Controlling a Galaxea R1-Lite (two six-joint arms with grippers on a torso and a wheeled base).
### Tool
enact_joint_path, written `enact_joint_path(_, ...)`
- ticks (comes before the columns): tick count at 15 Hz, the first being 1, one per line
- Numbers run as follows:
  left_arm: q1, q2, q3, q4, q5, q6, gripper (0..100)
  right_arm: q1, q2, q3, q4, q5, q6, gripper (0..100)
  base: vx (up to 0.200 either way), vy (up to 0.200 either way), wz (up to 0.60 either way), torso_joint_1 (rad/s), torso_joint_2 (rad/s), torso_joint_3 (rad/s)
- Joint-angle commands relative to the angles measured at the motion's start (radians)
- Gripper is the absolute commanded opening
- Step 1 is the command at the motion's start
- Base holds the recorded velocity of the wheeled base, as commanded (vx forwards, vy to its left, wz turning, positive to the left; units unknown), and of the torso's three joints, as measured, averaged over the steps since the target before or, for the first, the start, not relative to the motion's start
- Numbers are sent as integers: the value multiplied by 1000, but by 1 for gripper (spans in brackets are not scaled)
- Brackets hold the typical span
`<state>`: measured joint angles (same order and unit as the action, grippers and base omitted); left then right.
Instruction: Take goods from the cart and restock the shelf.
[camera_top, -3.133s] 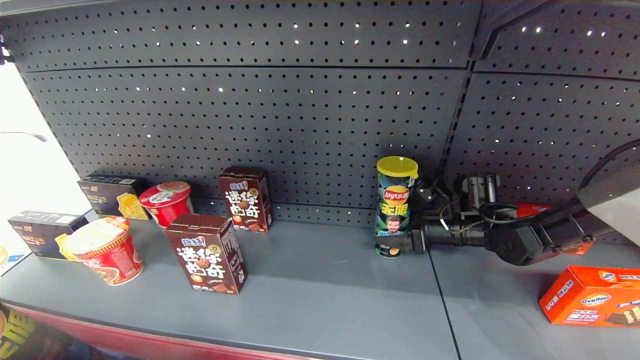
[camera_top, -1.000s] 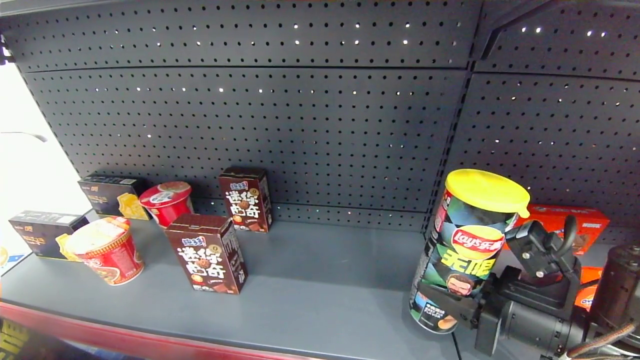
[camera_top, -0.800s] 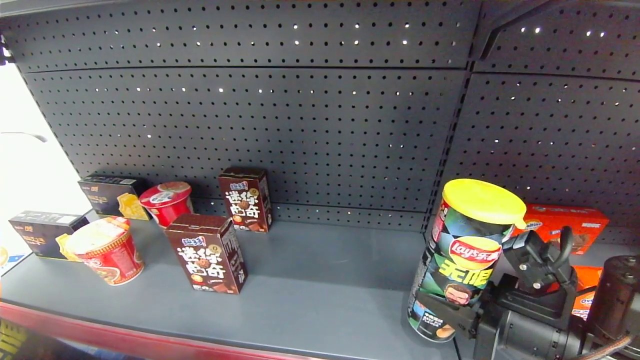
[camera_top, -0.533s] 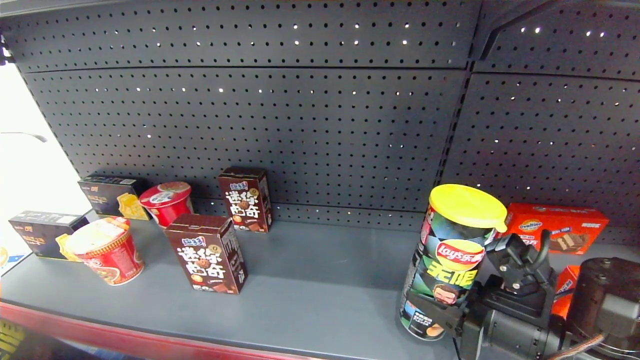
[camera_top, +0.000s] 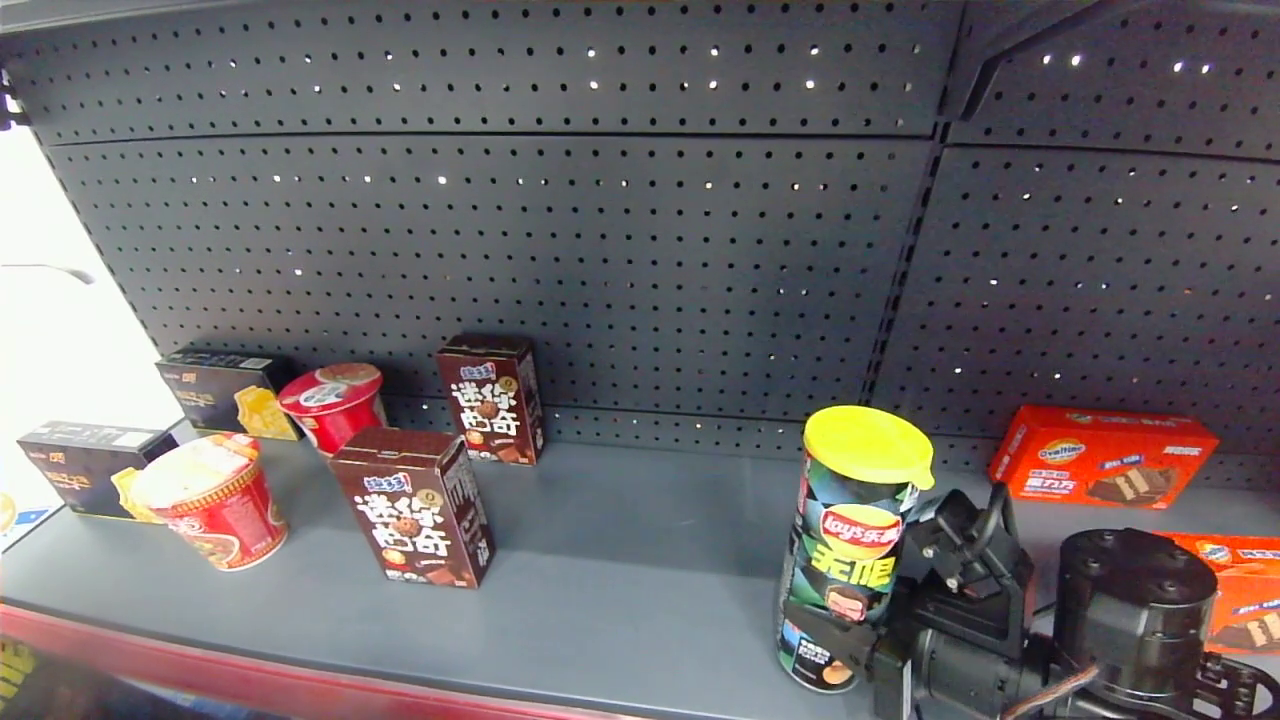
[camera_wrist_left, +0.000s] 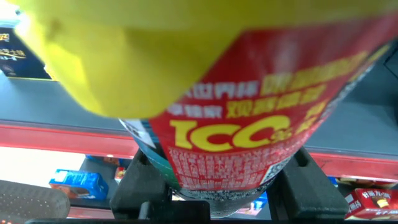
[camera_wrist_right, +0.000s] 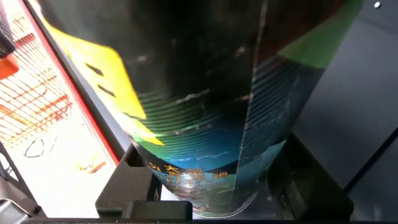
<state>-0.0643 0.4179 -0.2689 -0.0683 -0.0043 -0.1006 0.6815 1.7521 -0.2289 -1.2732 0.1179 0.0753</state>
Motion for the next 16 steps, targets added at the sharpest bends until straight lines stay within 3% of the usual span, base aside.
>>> enact_joint_path(1,0,-1,4,-1,0,-1,0,0,27,-4,-2,0,-2,0,0,0,0,0,0,0)
enact_joint_path(8,0,-14,13,1,0,-2,0,-7,64,0,-40,16,-3,0,0,0,0,0,0,0)
enact_joint_path(9,0,-14,14,1,0,-2,0,-7,64,2,-44,16,-2,100,0,0,0,0,0,0)
enact_joint_path(16,-2,-27,34,1,-3,-2,0,-42,-22,89,-74,17,-11,100,0,0,0,0,0,0)
